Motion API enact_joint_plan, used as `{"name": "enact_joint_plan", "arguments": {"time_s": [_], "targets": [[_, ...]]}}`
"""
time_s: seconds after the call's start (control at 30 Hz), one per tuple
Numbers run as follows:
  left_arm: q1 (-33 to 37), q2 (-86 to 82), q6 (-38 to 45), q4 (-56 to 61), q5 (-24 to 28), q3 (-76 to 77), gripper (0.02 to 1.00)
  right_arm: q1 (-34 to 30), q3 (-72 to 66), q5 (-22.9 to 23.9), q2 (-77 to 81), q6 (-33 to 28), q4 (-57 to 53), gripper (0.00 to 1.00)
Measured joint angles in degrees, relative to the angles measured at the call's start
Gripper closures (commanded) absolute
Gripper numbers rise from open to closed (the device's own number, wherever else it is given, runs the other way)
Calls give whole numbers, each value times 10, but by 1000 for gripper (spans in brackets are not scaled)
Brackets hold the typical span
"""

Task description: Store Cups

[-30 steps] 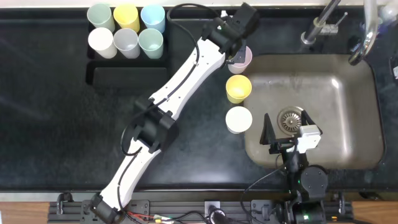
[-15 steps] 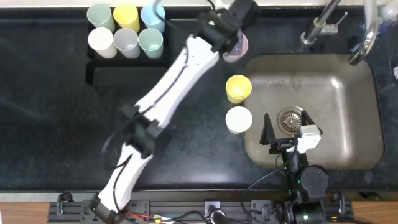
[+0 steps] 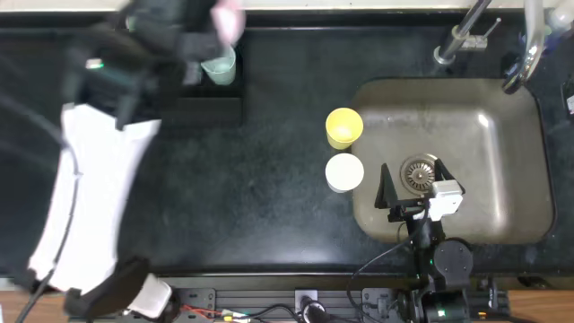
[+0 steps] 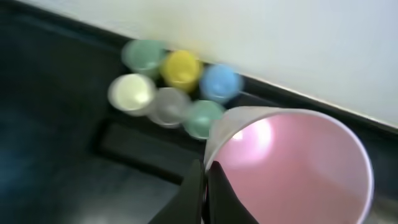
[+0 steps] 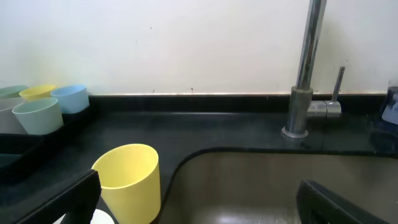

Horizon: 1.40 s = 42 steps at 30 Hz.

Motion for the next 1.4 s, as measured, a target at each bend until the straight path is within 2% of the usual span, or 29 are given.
{"name": "enact_joint_plan", "arguments": {"time_s": [0.27,0.53,0.7,0.93,1.4], "targets": [[200,-145,-7,24,33,-221,985,0,0,0,0,0,0,3],[278,-184,-7,108,71,-389,982,0,0,0,0,0,0,3],[294,-153,3,186,96,-457,982,0,0,0,0,0,0,3],[294,-93,9,216,130,-474,982,0,0,0,0,0,0,3],[294,-13,11,277,138,-476,982,0,0,0,0,0,0,5]]}}
